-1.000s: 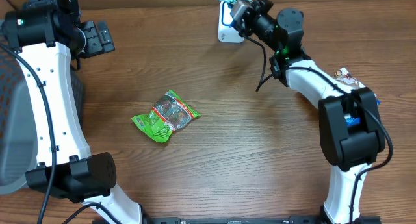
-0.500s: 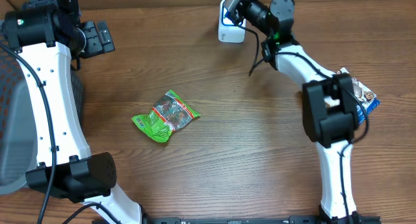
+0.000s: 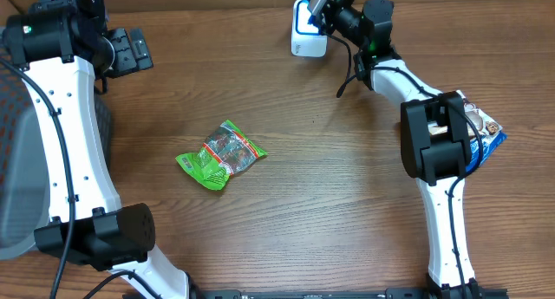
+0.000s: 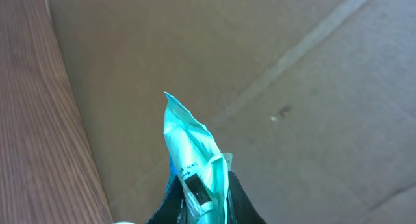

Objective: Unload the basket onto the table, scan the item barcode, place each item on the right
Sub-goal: 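Hold the mint packet's barcode up to the white scanner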

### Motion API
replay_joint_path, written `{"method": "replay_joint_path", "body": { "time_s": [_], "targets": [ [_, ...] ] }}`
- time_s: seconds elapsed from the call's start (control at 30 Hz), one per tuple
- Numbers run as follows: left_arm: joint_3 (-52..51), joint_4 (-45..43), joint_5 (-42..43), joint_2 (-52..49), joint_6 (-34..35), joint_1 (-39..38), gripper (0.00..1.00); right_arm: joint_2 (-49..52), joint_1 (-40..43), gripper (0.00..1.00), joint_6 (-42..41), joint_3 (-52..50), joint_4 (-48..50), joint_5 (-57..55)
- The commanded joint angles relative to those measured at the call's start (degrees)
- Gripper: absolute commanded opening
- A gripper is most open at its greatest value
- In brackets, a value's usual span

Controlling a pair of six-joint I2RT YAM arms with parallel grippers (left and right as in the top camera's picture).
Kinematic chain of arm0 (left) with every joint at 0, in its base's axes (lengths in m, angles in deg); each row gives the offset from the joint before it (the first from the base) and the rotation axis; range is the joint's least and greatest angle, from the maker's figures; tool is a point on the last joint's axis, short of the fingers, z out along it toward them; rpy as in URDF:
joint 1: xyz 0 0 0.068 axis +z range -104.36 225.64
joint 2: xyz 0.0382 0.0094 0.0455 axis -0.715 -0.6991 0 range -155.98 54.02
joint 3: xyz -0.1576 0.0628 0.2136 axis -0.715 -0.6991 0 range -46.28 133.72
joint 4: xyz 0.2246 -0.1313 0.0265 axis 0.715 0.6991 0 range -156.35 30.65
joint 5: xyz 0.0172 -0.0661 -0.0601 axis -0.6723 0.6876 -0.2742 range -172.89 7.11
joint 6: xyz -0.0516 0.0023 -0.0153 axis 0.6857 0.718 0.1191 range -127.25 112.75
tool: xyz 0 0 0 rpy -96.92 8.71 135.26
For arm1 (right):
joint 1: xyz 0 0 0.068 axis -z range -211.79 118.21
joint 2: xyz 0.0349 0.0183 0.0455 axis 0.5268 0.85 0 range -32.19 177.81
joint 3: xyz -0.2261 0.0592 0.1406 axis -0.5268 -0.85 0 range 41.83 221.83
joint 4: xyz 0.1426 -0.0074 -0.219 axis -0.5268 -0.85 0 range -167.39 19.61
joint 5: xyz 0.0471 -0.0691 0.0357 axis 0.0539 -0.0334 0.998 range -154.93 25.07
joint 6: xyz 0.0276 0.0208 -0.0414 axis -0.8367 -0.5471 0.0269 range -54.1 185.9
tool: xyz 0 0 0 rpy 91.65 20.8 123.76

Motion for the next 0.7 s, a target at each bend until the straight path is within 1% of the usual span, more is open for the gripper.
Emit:
{"method": "replay_joint_path", "body": {
  "time_s": [0.0, 0.67],
  "targets": [
    [0.26, -0.02, 0.28, -0.57, -1.07, -0.42, 1.0, 0.48, 0.24, 0.04, 1.14, 2.23, 0.66, -0.04],
    [0.26, -0.02, 0.28, -0.57, -1.07, -0.42, 1.0, 0.83, 0.33, 0.04, 1.68, 2.23, 2.12, 0.85]
  ]
}}
